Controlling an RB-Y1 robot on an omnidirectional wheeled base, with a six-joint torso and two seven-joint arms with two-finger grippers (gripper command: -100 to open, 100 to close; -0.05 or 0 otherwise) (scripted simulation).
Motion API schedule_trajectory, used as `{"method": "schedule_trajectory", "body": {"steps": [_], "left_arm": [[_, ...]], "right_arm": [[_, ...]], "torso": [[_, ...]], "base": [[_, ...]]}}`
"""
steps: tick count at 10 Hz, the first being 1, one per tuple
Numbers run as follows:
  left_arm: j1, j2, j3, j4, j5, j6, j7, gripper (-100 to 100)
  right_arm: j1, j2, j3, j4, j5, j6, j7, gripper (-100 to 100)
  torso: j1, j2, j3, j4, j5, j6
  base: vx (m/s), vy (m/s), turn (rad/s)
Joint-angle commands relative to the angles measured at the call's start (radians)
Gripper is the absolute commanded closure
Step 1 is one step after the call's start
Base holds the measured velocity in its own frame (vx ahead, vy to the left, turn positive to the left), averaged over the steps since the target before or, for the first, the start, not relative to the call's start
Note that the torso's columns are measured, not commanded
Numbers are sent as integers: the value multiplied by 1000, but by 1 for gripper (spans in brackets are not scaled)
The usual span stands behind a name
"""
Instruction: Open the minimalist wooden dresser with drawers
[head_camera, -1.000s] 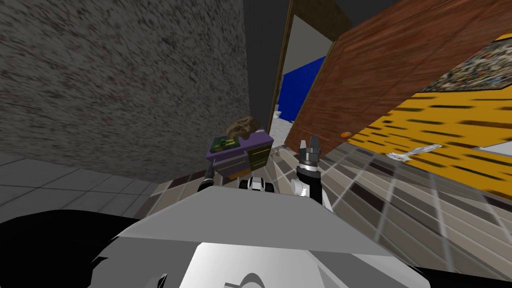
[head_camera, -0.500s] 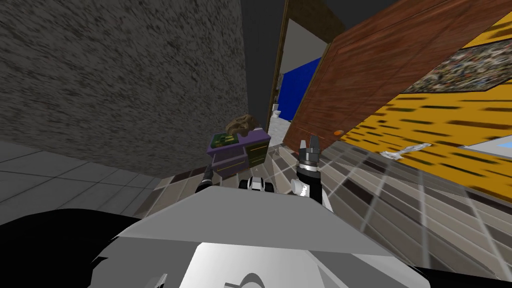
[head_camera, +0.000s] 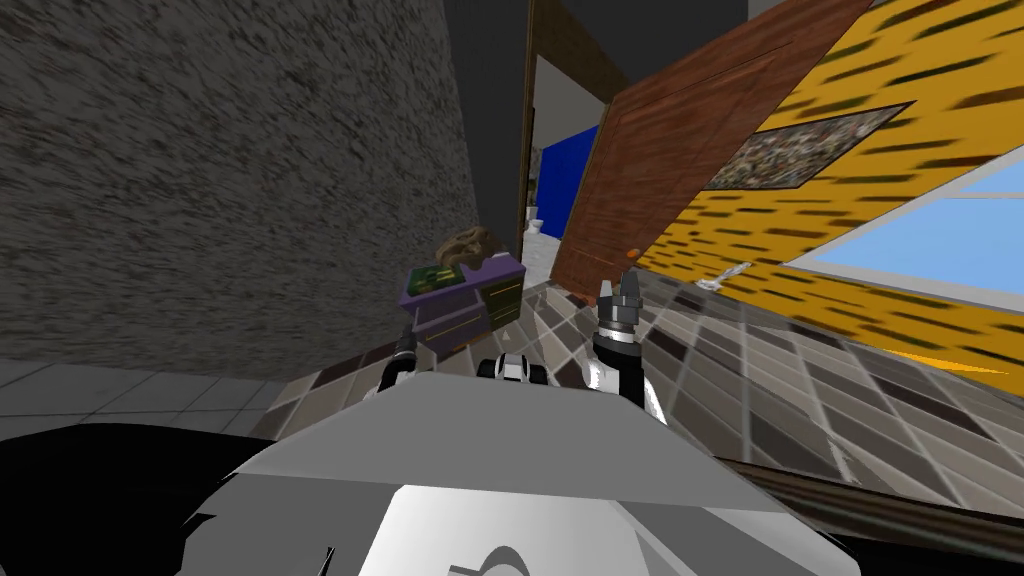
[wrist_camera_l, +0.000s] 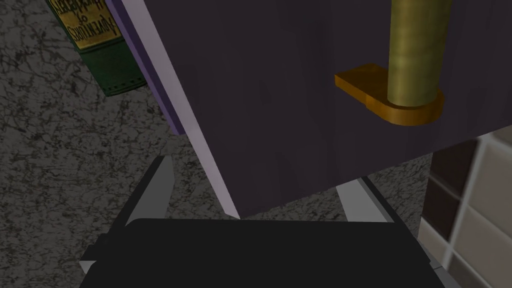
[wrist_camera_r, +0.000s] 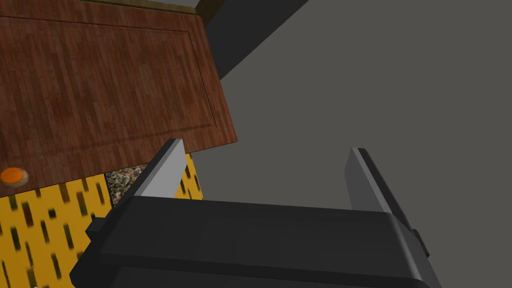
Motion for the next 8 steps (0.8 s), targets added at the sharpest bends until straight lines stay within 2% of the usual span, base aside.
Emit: {"method": "schedule_trajectory", "body": {"steps": [1,3,4,6,7,8], "left_arm": [[-42,10,59,-11,5,62,-6,-100],[-90,16,123,-14,9,121,-17,-100],[-90,16,126,-14,9,123,-17,-100],[-137,22,192,-17,13,184,-27,-100],[-125,26,175,-11,12,166,-24,-100],[-127,28,179,-9,13,172,-24,0]], "right_arm": [[0,0,0,0,0,0,0,0],[0,0,0,0,0,0,0,0],[0,0,0,0,0,0,0,0],[0,0,0,0,0,0,0,0],[0,0,0,0,0,0,0,0],[1,0,0,0,0,0,0,0]], "torso": [[1,-3,-2,-1,0,-2],[2,-2,-1,-1,1,0],[1,0,0,0,0,1],[2,-3,-2,-1,1,-1],[0,-2,-1,0,0,1],[2,-5,-3,-1,0,0]], "base": [[-104,-30,-198],[-143,-48,-291],[-119,-23,-75],[-113,-57,-225],[-60,-26,-46],[-12,-4,10]]}}
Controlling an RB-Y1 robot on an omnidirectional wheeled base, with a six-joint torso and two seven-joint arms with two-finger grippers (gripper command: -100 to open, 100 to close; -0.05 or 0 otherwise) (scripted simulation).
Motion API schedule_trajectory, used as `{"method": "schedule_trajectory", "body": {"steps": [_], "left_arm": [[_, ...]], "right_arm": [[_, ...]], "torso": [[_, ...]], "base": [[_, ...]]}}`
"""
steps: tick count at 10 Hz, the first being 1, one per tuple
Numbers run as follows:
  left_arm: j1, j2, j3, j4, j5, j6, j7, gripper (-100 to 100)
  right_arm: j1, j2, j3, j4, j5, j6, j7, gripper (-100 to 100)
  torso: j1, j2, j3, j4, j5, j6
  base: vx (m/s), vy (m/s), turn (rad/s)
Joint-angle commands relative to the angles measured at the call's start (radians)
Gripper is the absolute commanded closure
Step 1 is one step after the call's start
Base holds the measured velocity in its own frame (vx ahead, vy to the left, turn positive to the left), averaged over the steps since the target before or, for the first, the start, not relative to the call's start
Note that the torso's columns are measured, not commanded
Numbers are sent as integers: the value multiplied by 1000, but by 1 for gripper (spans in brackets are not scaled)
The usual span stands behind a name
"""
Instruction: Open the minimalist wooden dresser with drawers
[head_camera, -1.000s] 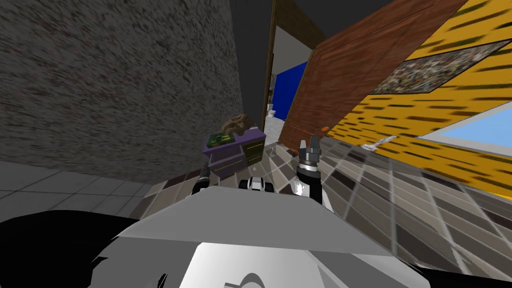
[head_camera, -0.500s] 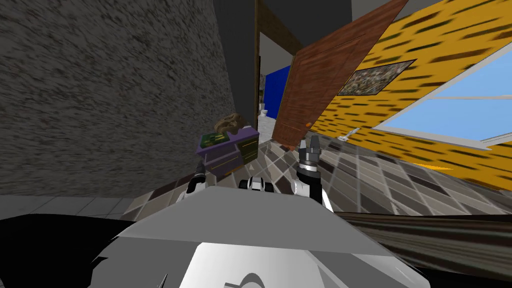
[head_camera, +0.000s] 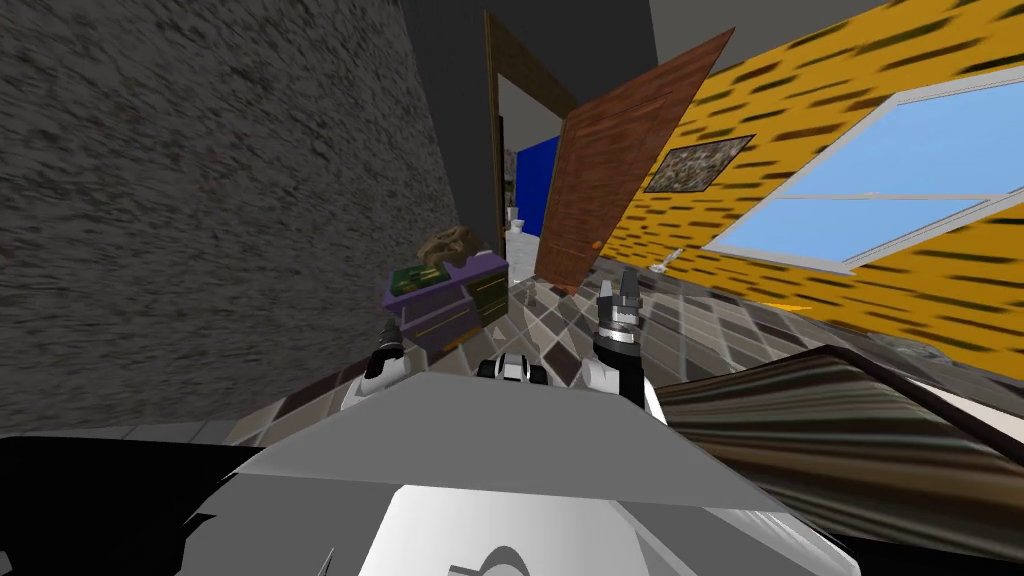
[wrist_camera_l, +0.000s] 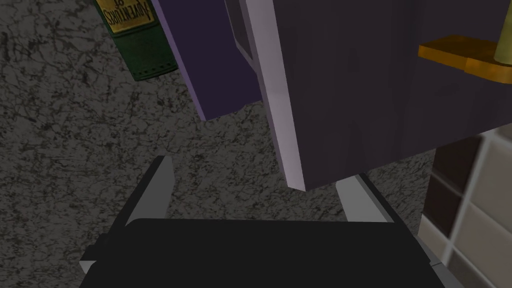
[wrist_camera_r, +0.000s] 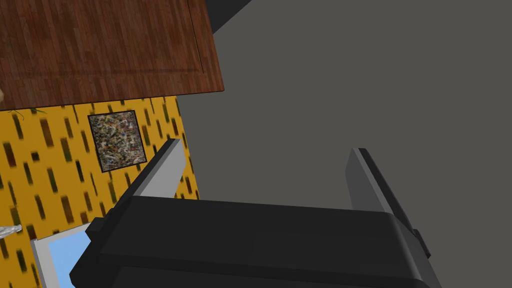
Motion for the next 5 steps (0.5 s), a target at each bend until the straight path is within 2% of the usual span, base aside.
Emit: {"method": "schedule_trajectory", "body": {"steps": [1,5], "left_arm": [[0,0,0,0,0,-1,0,0],[1,0,0,0,0,-1,0,0]], "right_arm": [[0,0,0,0,0,0,0,0],[0,0,0,0,0,0,0,0]], "torso": [[2,-1,-1,-1,1,-1],[1,3,2,0,1,-1]], "base": [[-7,-3,0],[0,0,0]]}}
